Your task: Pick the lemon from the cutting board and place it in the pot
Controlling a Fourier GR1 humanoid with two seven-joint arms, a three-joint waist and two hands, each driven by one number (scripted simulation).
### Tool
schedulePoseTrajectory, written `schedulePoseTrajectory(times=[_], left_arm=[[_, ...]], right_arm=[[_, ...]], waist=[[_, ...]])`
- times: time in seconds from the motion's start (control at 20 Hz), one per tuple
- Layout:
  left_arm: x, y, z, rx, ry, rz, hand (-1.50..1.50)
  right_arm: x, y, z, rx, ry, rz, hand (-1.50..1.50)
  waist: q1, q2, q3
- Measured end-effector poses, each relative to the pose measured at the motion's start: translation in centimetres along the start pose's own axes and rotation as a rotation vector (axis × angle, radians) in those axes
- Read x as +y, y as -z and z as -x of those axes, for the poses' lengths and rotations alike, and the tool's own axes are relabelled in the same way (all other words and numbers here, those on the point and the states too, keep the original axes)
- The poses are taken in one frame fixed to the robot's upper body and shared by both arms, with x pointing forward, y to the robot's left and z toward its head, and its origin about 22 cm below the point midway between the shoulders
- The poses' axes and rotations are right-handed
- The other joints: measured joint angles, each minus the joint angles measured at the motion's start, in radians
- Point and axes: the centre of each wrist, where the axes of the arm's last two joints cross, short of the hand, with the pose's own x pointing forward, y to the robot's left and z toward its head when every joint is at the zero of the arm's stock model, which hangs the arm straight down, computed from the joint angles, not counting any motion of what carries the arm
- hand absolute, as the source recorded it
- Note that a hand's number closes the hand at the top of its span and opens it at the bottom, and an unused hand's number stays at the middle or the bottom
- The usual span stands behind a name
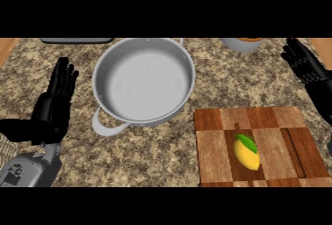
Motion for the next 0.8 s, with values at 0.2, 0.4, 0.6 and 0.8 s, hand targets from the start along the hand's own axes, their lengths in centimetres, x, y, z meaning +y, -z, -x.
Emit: schedulePoseTrajectory(times=[0.2,0.4,0.6,0.8], left_arm=[[2.5,-1.0,1.9,0.099,0.099,-0.031,0.0],[5.9,-3.0,4.2,0.239,0.234,-0.075,0.0],[8.1,-5.3,5.6,0.335,0.293,-0.087,0.0],[8.7,-5.5,5.5,0.367,0.309,-0.077,0.0]], right_arm=[[-0.4,-2.8,3.1,0.19,0.038,0.068,1.5],[-3.5,-6.1,4.6,0.369,-0.169,0.165,-1.5],[-3.3,-10.0,5.5,0.28,-0.378,0.289,-1.5],[-1.0,-14.5,5.8,0.208,-0.406,0.333,-1.5]], waist=[[-0.002,-0.016,0.01],[-0.019,-0.023,0.01],[-0.032,-0.033,0.014],[-0.021,-0.031,0.015]])
